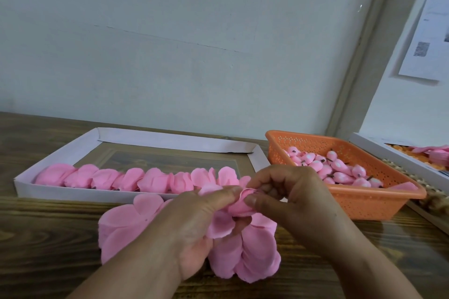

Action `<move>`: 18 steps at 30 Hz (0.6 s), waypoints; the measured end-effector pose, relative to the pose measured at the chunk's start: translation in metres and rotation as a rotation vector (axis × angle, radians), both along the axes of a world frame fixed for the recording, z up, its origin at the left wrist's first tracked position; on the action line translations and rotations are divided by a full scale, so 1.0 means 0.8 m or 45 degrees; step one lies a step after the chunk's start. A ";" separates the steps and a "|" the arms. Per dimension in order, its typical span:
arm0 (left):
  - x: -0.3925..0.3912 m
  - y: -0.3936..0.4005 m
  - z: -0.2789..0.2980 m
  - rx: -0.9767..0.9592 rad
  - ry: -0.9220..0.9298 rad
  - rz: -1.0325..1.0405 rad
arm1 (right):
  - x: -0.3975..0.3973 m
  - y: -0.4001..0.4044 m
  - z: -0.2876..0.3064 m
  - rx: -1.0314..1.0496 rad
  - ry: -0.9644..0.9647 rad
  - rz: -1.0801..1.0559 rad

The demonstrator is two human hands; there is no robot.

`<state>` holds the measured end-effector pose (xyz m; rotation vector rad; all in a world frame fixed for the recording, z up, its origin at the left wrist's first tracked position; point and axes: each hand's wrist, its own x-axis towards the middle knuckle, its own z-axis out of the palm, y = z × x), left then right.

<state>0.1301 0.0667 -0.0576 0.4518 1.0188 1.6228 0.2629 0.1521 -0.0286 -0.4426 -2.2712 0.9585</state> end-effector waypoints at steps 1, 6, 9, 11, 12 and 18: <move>-0.001 0.000 0.000 -0.009 -0.005 0.003 | 0.002 0.001 0.001 -0.098 -0.006 0.064; -0.006 0.001 0.004 -0.037 -0.045 -0.033 | 0.007 0.008 0.001 -0.101 -0.040 0.148; -0.004 -0.001 0.007 -0.043 -0.035 -0.057 | 0.006 0.009 -0.001 0.063 -0.046 0.107; -0.003 -0.003 0.007 -0.044 -0.036 -0.079 | 0.006 0.011 -0.002 0.170 -0.042 0.071; -0.003 -0.003 0.007 -0.058 -0.047 -0.084 | 0.006 0.013 -0.002 0.219 -0.043 0.053; -0.001 -0.005 0.008 -0.103 -0.049 -0.126 | 0.013 0.019 -0.001 0.334 -0.075 0.186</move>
